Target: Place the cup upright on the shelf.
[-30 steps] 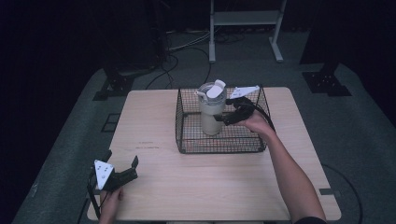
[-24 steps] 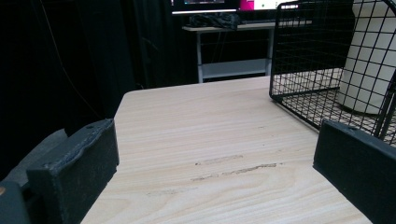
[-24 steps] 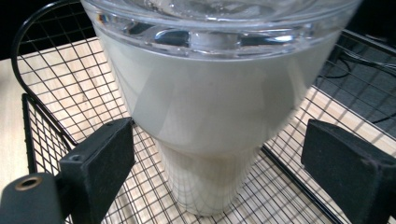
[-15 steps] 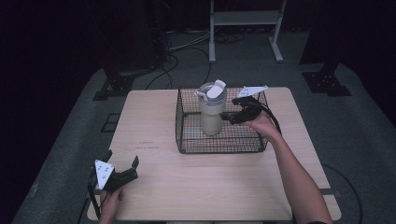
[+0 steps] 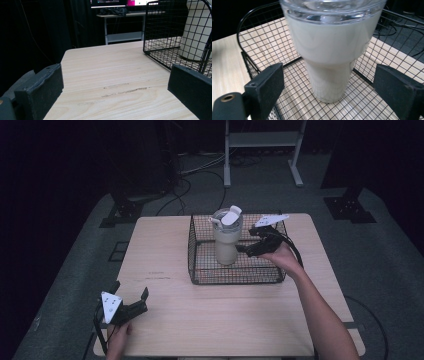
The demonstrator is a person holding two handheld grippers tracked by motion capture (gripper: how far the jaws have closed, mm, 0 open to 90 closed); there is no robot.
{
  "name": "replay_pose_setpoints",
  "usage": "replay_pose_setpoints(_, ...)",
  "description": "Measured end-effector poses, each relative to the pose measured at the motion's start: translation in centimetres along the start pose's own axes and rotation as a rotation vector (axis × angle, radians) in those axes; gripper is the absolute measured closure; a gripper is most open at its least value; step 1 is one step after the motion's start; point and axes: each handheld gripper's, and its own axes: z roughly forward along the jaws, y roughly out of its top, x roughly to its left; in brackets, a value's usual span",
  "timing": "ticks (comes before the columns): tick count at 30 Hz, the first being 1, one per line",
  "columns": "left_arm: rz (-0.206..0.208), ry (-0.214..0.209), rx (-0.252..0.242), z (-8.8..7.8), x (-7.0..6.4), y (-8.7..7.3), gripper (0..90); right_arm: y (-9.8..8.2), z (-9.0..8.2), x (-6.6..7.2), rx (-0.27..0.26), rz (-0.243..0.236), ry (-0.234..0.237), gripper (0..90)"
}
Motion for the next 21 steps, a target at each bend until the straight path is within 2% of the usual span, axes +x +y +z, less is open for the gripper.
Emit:
replay_pose_setpoints(3, 0.001, 0.0, 0.0, 0.0, 0.0, 0.0, 0.0, -0.2, -0.3, 0.4, -0.004, -0.01, 0.007, 9.4)
replay_pose_setpoints(6, 0.0, 0.001, -0.001, 0.0, 0.0, 0.0, 0.0, -0.7, -0.7, 0.6, -0.012, 0.007, 0.015, 9.4)
replay_pose_setpoints(12, 0.001, 0.002, -0.002, 0.0, -0.1, 0.0, 0.0, -1.2, -1.3, 0.7, -0.002, 0.006, 0.009, 9.4)
replay_pose_setpoints(21, 0.002, 0.001, -0.002, 0.0, -0.1, 0.0, 0.0, -2.0, -3.3, 0.9, -0.002, 0.013, 0.018, 9.4)
